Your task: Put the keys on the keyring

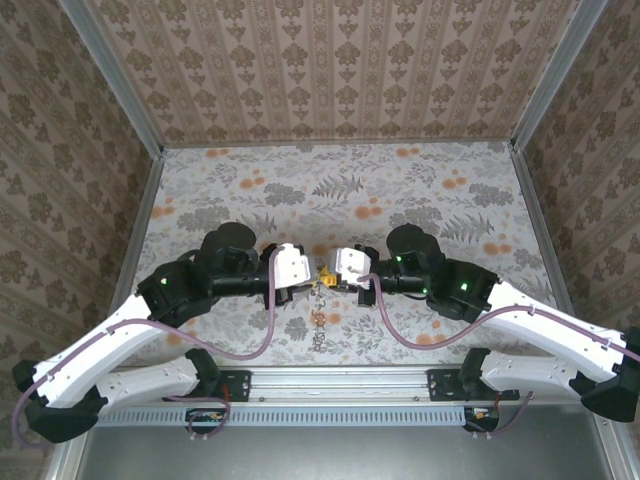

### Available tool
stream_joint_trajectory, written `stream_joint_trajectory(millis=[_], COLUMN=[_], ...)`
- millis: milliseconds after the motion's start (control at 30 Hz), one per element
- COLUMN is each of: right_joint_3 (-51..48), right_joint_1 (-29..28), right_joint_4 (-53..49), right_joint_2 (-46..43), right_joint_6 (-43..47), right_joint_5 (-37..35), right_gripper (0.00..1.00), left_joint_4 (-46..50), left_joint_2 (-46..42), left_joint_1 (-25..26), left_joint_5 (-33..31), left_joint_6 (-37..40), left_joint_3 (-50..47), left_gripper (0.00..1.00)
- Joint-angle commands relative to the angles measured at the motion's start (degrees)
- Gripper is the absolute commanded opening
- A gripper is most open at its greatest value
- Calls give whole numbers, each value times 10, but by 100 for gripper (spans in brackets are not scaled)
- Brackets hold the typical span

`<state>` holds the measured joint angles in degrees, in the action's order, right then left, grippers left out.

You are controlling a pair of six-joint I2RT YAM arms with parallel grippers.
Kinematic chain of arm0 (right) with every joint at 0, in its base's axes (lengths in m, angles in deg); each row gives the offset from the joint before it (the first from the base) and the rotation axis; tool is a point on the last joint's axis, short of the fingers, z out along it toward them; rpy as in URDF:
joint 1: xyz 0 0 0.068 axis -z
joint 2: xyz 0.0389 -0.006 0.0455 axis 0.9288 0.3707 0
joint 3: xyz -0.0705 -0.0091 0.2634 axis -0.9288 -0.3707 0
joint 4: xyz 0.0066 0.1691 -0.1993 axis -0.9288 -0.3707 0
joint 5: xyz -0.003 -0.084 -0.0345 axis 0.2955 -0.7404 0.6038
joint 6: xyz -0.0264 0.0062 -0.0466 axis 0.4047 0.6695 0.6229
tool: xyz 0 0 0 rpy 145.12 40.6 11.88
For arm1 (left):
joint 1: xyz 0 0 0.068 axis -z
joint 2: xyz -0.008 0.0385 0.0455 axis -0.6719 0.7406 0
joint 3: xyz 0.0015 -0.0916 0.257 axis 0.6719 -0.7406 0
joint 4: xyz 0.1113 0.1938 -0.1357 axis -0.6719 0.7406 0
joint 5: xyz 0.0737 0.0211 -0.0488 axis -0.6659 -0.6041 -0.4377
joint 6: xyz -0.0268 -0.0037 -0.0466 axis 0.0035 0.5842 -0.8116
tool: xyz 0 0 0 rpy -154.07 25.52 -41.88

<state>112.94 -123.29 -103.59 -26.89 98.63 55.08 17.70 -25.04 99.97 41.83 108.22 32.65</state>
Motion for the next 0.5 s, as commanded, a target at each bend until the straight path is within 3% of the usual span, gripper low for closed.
stream_joint_trajectory(millis=[0, 100, 167, 300, 467], right_joint_3=[21, 21, 16, -16, -17], right_joint_1=[-2, -2, -2, -4, -5], right_joint_4=[17, 16, 20, 58, 63], right_joint_2=[-2, -4, -8, -36, -43], right_joint_6=[7, 8, 8, 13, 13], right_joint_5=[13, 24, 38, 95, 100], right_gripper=[0, 0, 6, 15, 11], left_joint_4=[9, -16, -50, -144, -228], left_joint_2=[5, -7, -27, -73, -95], left_joint_1=[4, 3, -3, -39, -67], left_joint_5=[-15, 8, 44, 154, 239], left_joint_6=[6, -4, -18, -75, -132], left_joint_3=[16, 7, -8, -45, -75], left_gripper=[0, 0, 0, 0, 0])
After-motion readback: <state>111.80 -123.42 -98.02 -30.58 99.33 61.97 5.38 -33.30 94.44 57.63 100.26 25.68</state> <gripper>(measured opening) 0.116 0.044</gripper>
